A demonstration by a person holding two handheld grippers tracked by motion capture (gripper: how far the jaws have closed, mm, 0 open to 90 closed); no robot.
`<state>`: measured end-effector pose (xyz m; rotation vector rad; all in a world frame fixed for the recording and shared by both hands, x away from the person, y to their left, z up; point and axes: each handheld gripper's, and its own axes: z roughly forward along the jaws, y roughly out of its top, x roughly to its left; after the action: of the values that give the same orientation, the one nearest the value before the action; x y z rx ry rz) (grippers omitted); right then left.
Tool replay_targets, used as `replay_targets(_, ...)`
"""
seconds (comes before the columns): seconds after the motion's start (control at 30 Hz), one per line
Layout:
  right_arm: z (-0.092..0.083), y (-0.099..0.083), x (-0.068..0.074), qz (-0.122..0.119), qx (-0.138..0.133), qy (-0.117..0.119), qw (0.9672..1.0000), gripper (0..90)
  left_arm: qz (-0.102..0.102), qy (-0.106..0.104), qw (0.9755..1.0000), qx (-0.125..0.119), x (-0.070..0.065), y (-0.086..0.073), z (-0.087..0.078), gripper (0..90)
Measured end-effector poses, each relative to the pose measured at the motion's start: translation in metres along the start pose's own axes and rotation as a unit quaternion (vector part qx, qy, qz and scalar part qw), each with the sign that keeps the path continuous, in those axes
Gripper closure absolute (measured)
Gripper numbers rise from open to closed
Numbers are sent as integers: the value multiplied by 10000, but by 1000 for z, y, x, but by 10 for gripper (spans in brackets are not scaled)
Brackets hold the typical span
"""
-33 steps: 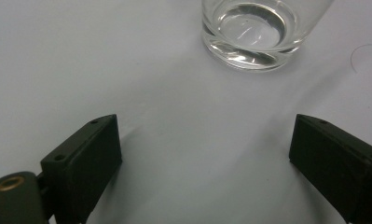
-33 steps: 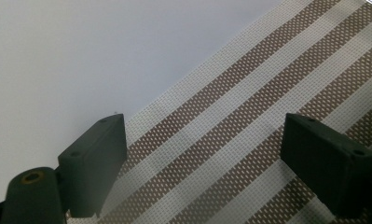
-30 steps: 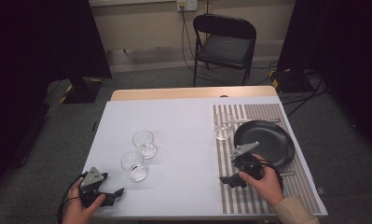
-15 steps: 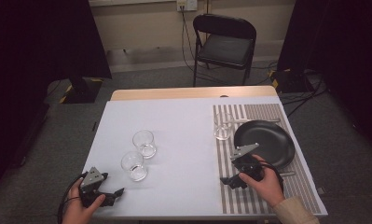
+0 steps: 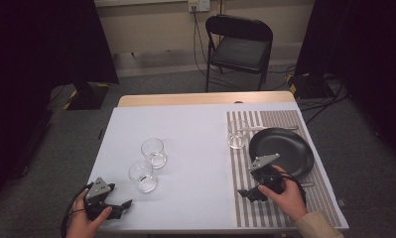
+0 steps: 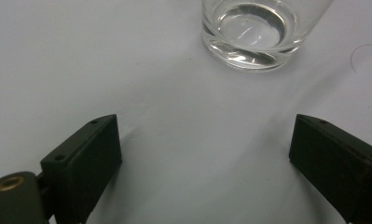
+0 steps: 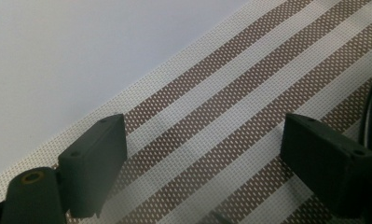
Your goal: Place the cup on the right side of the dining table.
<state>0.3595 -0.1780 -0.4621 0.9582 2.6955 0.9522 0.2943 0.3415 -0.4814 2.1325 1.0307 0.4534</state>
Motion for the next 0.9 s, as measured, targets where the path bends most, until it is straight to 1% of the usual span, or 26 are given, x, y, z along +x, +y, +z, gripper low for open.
replay_targets(0.4,-2,-5,1,-176,9,-9,9998,142,0,1,10000,-1,0,0,0,82)
replay_targets(0.5,-2,-7,1,-217,-58,-39,9997,141,0,1,10000,0,0,0,0,82)
replay_targets(0.57,-1,-9,3,-318,-104,-106,9994,135,1,1,10000,1,0,0,0,83)
replay_targets(0.6,-1,-9,3,-318,-104,-106,9994,135,-1,0,10000,0,0,0,0,83)
replay_targets(0.63,-1,-12,5,-329,-184,-158,9992,132,0,0,10000,0,0,0,0,82)
replay_targets(0.67,-1,-12,5,-329,-184,-158,9992,132,0,-3,10000,-2,0,0,0,82)
replay_targets(0.73,0,-15,6,-325,-299,-211,9988,125,2,1,10000,1,0,0,0,83)
replay_targets(0.8,0,-18,6,-335,-404,-195,9984,125,1,-1,10000,-5,0,0,0,82)
replay_targets(0.83,0,-21,6,-327,-510,-197,9980,125,0,0,10000,-8,0,0,0,83)
replay_targets(0.9,0,-21,6,-338,-528,-197,9978,125,2,-1,10000,-6,0,0,0,82)
